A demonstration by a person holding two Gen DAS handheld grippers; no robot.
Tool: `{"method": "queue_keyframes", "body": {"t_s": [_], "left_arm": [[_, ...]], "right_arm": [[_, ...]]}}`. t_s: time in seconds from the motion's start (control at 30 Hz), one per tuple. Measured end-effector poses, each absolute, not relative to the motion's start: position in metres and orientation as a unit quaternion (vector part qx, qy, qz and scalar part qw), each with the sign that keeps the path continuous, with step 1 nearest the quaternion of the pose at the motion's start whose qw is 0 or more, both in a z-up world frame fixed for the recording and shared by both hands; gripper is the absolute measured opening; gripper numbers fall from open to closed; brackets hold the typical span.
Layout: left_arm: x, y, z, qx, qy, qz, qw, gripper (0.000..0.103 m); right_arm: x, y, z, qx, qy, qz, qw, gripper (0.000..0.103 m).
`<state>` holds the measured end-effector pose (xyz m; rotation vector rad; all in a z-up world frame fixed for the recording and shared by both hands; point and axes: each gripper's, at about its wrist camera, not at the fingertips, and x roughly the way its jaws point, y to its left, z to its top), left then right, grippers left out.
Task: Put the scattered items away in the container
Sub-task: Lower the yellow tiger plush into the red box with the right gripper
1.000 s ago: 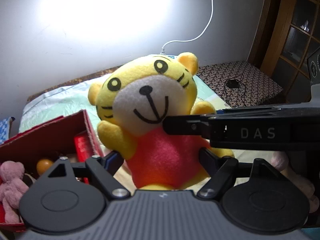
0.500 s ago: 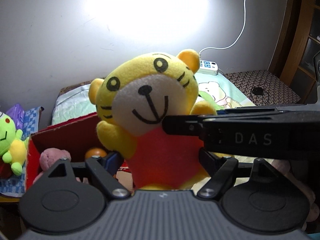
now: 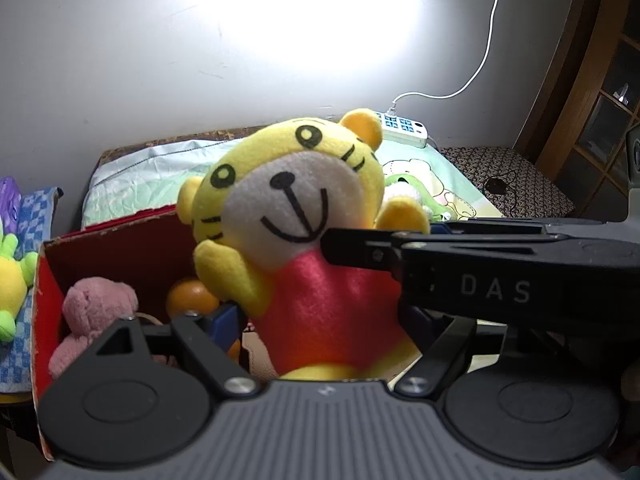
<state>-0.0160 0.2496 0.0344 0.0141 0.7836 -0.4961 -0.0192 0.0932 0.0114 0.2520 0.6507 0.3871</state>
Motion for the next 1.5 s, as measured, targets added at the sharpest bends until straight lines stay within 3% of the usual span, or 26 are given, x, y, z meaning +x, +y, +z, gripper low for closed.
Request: {"method": "queue_keyframes", "body": {"t_s": [0.7, 1.0, 1.27, 1.5], "left_arm": [[0.018, 0.263, -0.013, -0.028, 0.429, -0.278, 0.859, 0.081], [0.026, 0.257, -0.026, -0.035, 0.441, -0.279, 0.852, 0.089], [0.025, 0.272, -0.028, -0.055, 0.447, -0.260, 0.854, 0.091], [0.014, 0.276, -0.022, -0.038, 0.440, -0.243, 0.864, 0.088]], "right_arm": [[-0.006, 0.123, -0.013, 0.062, 0.348, 0.127, 0.927, 0.032], [0.013, 0.127, -0.025, 0.034, 0.384, 0.092, 0.918, 0.033], [0.022, 0.124, -0.037, 0.062, 0.398, 0.109, 0.909, 0.041], [0.020, 0.128, -0.040, 0.053, 0.384, 0.119, 0.914, 0.043]]}}
